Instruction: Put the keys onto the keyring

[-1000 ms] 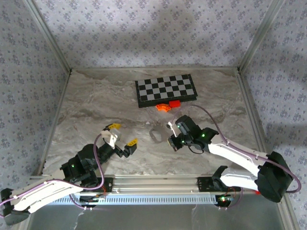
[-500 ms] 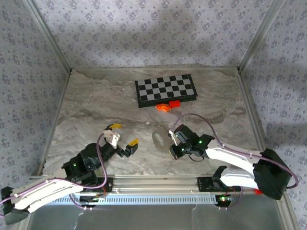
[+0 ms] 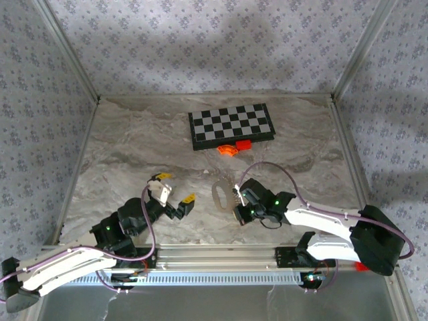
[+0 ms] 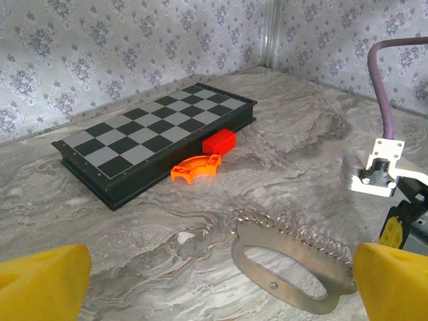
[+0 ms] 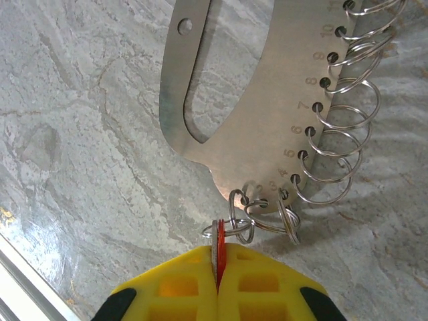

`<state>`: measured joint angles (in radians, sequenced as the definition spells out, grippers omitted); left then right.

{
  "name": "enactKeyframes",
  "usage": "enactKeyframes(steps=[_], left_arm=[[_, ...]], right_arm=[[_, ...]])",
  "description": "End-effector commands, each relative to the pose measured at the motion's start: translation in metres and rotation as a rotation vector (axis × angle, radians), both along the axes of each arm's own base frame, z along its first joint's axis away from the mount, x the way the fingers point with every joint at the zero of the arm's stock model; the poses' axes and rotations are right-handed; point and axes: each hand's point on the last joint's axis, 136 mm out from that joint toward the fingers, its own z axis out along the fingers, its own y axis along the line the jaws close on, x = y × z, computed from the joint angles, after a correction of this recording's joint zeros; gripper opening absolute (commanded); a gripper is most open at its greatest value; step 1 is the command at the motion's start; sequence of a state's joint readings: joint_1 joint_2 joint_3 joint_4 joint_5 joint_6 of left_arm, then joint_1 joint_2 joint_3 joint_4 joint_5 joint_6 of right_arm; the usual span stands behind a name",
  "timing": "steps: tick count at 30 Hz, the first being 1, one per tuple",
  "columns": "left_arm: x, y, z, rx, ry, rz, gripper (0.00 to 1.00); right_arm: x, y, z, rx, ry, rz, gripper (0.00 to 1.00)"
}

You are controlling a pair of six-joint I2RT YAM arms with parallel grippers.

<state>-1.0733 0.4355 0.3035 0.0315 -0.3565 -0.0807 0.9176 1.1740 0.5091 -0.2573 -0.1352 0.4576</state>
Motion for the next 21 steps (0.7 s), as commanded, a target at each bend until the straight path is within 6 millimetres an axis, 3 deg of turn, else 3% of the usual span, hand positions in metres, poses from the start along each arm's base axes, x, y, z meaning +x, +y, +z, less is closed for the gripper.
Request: enactKeyframes(steps=[1,7,12,15,21], left_arm=[[0.004,0.001,0.004,-0.03,-0.007,0.019,0.99],[0.006,0.003,0.001,-0.024,0.001,0.027,0.99],[0.007,0.004,0.002,-0.026,0.005,0.03,0.99],[0.007,0.004,0.002,-0.02,0.016,0.031,0.99],[0.019,0.025,-0.008,0.0,0.066,0.158,0.99]], right_arm=[[-0.013,-0.019,-0.02,-0.083,0.049,-0.024,0.09],[-0.015,-0.019,-0.016,-0.062,0.046,-0.037,0.19],[-0.009,-0.019,0.001,-0.026,-0.012,-0.067,0.28],[-0.004,-0.024,0.014,-0.008,-0.069,-0.094,0.4],[0.005,-0.033,0.04,0.029,-0.173,-0.117,0.79]])
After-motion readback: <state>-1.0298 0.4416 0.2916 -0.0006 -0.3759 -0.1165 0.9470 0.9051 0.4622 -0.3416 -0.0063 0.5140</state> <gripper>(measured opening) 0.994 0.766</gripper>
